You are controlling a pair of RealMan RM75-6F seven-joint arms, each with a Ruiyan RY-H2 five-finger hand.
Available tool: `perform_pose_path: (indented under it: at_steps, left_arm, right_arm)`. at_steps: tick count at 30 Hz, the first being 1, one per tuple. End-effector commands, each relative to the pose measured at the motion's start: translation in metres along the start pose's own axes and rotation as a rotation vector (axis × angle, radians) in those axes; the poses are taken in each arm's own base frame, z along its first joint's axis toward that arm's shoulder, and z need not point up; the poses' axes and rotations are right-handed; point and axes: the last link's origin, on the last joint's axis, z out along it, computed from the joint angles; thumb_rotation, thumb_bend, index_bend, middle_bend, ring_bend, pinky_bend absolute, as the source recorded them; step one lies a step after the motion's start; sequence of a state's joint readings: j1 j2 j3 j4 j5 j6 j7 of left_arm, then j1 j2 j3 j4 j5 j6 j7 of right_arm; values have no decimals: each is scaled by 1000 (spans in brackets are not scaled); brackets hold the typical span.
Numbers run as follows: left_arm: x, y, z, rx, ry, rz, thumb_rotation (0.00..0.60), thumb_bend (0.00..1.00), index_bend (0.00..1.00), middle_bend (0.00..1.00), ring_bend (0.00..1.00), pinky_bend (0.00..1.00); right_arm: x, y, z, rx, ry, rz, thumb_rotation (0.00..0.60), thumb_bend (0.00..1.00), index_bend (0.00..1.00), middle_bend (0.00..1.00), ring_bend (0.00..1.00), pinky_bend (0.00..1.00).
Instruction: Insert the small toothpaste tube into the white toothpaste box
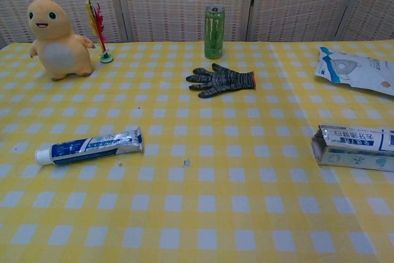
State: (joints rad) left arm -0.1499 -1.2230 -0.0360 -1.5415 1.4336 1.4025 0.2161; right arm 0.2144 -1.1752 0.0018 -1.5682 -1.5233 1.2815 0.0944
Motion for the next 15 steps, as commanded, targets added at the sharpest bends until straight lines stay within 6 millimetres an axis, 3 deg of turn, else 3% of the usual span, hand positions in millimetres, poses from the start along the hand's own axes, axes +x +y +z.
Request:
perform_pose_path:
  at_steps: [1, 10, 13, 15]
  left_arm:
    - [0, 0, 0, 1, 1, 0, 600, 262, 115, 133, 81, 0]
    - [-3, 9, 1, -44, -10, -28, 600, 262, 113, 133, 81, 15]
    - [-8, 21, 4, -97, -5, -61, 600, 265, 124, 178, 137, 150]
    - [-11, 29, 8, -134, -1, -58, 600, 266, 139, 271, 264, 333]
  right_arm:
    - [0, 0, 0, 0, -2, -1, 600, 334, 0, 0, 0, 0]
    - [1, -1, -3, 7, 1, 2, 600, 335, 0, 0, 0, 0]
    - [3, -1, -5, 6, 8, 8, 600, 334, 0, 0, 0, 0]
    - [4, -1, -6, 9, 12, 8, 600, 334, 0, 0, 0, 0]
